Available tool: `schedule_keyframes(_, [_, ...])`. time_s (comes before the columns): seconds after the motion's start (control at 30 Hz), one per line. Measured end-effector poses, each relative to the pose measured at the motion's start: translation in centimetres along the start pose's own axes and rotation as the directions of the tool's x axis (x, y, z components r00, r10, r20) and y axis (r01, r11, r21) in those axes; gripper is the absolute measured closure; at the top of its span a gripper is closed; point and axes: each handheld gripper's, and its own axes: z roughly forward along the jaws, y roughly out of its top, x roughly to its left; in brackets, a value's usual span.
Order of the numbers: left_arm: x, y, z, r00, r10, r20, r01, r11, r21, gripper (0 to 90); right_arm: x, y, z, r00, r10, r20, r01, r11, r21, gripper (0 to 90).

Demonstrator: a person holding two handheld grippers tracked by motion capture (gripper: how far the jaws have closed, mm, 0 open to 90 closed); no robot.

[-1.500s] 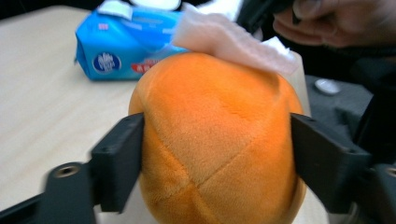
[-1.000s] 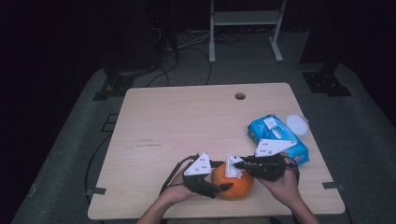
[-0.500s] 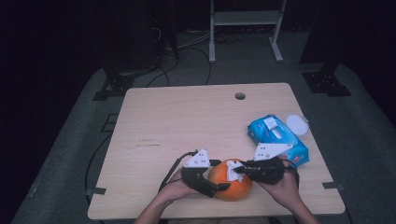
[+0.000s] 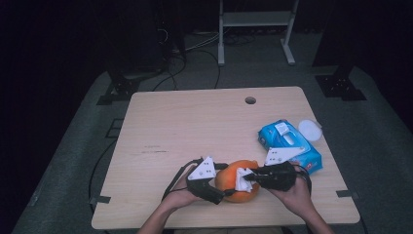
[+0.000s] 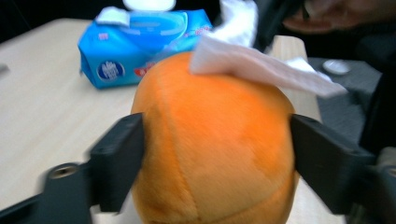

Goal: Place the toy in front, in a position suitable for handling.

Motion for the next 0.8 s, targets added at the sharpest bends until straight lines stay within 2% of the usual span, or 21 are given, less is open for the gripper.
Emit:
schedule_keyframes(0.03, [0.0, 0.0, 0.1, 0.9999, -0.007, -0.007, 0.007, 0.9999, 0.011, 17.5, 0.1, 0.0, 0.2, 1.0000, -0.003, -0.002, 0.003, 1.000, 0.001, 82.2])
schedule_keyframes(0.07, [-0.1, 0.1, 0.1, 0.9998, 0.014, -0.014, -0.014, 0.9998, 0.014, 21.1, 0.4, 0.2, 0.3, 0.9999, -0.012, 0.005, 0.012, 1.000, 0.002, 82.1])
schedule_keyframes(0.1, [-0.1, 0.1, 0.1, 0.9998, 0.014, -0.014, -0.014, 0.9998, 0.014, 25.3, 0.4, 0.2, 0.3, 0.9999, -0.012, 0.005, 0.012, 1.000, 0.002, 82.1])
schedule_keyframes(0.13, [-0.6, 0.1, 0.2, 0.9985, 0.053, -0.015, -0.053, 0.9986, 0.002, 28.0, 1.2, 0.7, 0.5, 0.9989, -0.041, 0.023, 0.041, 0.999, -0.006, 82.1])
schedule_keyframes(0.17, [-0.6, 0.1, 0.2, 0.9985, 0.053, -0.015, -0.053, 0.9986, 0.002, 29.4, 1.2, 0.7, 0.5, 0.9989, -0.041, 0.023, 0.041, 0.999, -0.006, 82.1])
schedule_keyframes(0.2, [-1.1, 0.1, 0.4, 0.9941, 0.108, -0.004, -0.109, 0.9941, 0.000, 30.0, 1.9, 1.1, 0.9, 0.9979, -0.064, 0.006, 0.064, 0.998, -0.024, 81.9])
schedule_keyframes(0.23, [-1.1, 0.1, 0.4, 0.9941, 0.108, -0.004, -0.109, 0.9941, 0.000, 30.2, 1.9, 1.1, 0.9, 0.9979, -0.064, 0.006, 0.064, 0.998, -0.024, 81.9])
schedule_keyframes(0.27, [-1.4, 0.2, 0.4, 0.9911, 0.133, -0.003, -0.133, 0.9911, 0.005, 30.7, 2.4, 1.4, 1.1, 0.9954, -0.095, 0.015, 0.095, 0.995, -0.023, 81.8])
schedule_keyframes(0.37, [-1.0, -0.1, 0.0, 0.9887, 0.150, -0.002, -0.150, 0.9887, 0.002, 32.2, 1.9, 1.4, 0.6, 0.9956, -0.087, 0.037, 0.088, 0.996, -0.031, 81.8])
schedule_keyframes(0.43, [-0.6, -0.2, -0.3, 0.9900, 0.141, -0.007, -0.141, 0.9900, 0.003, 30.9, 0.9, 0.9, 0.0, 0.9924, -0.078, 0.095, 0.081, 0.997, -0.022, 82.0])
schedule_keyframes(0.5, [-0.1, -0.1, -0.5, 0.9946, 0.100, -0.028, -0.100, 0.9950, 0.011, 25.1, -0.5, 0.2, -0.6, 0.9953, -0.022, 0.095, 0.025, 0.999, -0.024, 82.0])
schedule_keyframes(0.57, [0.5, 0.0, -0.6, 0.9989, 0.015, -0.045, -0.014, 0.9998, 0.010, 17.6, -1.2, -0.5, -0.9, 0.9955, 0.012, 0.094, -0.011, 1.000, -0.014, 82.0])
schedule_keyframes(0.63, [1.0, -0.2, -0.6, 0.9993, -0.023, -0.030, 0.024, 0.9995, 0.022, 15.9, -1.4, -0.8, -1.0, 0.9967, 0.033, 0.074, -0.031, 0.999, -0.019, 82.0])
schedule_keyframes(0.7, [0.9, -0.4, -0.5, 0.9997, -0.019, -0.013, 0.019, 0.9995, 0.025, 19.1, -1.0, -0.6, -0.9, 0.9975, 0.019, 0.069, -0.018, 1.000, -0.013, 82.1])
schedule_keyframes(0.8, [0.4, -0.2, -0.5, 0.9995, 0.027, -0.015, -0.027, 0.9989, 0.039, 24.4, -0.4, -0.2, -0.6, 0.9976, -0.005, 0.069, 0.005, 1.000, -0.001, 82.0])
